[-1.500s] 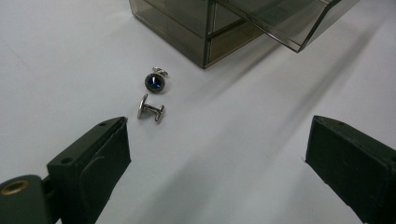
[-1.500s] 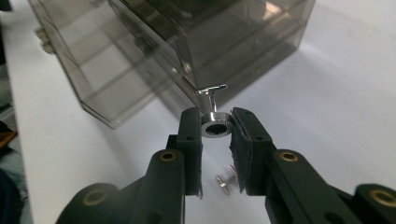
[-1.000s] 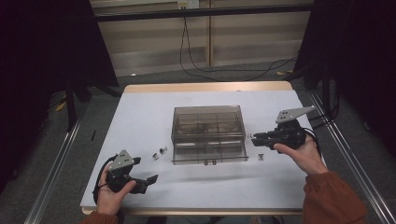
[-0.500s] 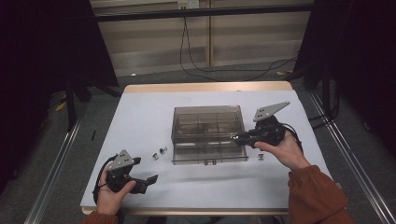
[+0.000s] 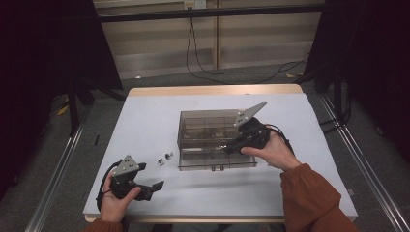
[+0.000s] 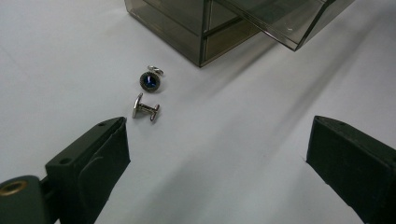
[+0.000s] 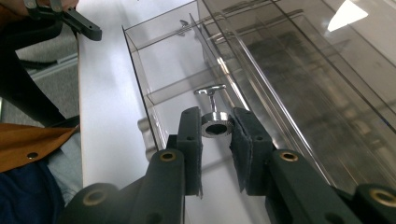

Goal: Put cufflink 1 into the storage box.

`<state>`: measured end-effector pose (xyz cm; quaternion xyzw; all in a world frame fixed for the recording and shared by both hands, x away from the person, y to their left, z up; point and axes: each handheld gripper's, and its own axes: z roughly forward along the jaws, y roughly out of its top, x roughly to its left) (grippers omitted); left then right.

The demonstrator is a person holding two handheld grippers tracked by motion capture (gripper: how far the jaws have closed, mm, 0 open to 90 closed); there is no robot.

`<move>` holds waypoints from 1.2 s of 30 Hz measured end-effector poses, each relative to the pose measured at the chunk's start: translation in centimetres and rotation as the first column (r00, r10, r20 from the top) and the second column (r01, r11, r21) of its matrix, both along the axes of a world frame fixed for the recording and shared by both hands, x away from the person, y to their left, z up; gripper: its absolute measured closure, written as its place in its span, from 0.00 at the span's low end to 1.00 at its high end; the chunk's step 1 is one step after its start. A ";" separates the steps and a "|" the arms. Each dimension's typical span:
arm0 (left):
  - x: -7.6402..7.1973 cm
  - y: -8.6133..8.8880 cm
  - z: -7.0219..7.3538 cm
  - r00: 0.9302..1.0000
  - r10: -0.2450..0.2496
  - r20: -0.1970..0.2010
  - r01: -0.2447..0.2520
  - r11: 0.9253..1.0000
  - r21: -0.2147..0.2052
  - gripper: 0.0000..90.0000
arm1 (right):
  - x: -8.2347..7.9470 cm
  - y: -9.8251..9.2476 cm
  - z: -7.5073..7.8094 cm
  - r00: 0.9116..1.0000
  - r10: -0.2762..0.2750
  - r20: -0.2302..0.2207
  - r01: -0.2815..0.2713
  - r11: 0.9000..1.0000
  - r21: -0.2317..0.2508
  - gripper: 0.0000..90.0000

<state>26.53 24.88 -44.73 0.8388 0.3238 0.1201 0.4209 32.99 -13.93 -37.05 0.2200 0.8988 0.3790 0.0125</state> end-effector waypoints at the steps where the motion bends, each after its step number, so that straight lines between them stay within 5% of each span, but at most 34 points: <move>1: 0.0 0.0 0.0 1.000 0.001 0.000 -0.001 1.000 0.000 0.07 | 0.1 0.4 0.0 1.000 0.011 0.000 -0.011 1.000 -0.016 0.82; 5: 0.0 0.0 0.0 1.000 0.000 -0.001 0.000 1.000 0.003 0.07 | 0.6 2.2 -0.4 0.998 0.057 -0.030 -0.060 0.995 -0.086 0.82; 10: 0.0 -0.1 -0.1 1.000 -0.003 -0.002 0.003 1.000 0.007 0.07 | 0.9 3.6 -0.8 0.996 0.056 -0.068 -0.066 0.985 -0.158 0.82; 13: 0.0 -0.1 -0.1 1.000 -0.002 0.000 0.002 1.000 0.010 0.07 | 1.1 4.2 -1.3 0.995 0.051 -0.088 -0.069 0.972 -0.227 0.82; 18: 0.0 -0.2 -0.1 1.000 -0.004 -0.006 0.004 1.000 0.009 0.06 | 1.3 4.8 -1.7 0.993 0.038 -0.108 -0.067 0.960 -0.274 0.82; 28: 0.1 -0.2 -0.1 1.000 -0.008 -0.006 0.008 1.000 0.012 0.06 | 1.4 4.9 -1.7 0.995 0.028 -0.096 -0.054 0.959 -0.278 0.81; 36: 0.0 -0.2 -0.1 1.000 -0.006 -0.006 0.006 1.000 0.010 0.06 | 1.2 3.9 -1.8 0.996 0.013 -0.091 -0.032 0.976 -0.215 0.75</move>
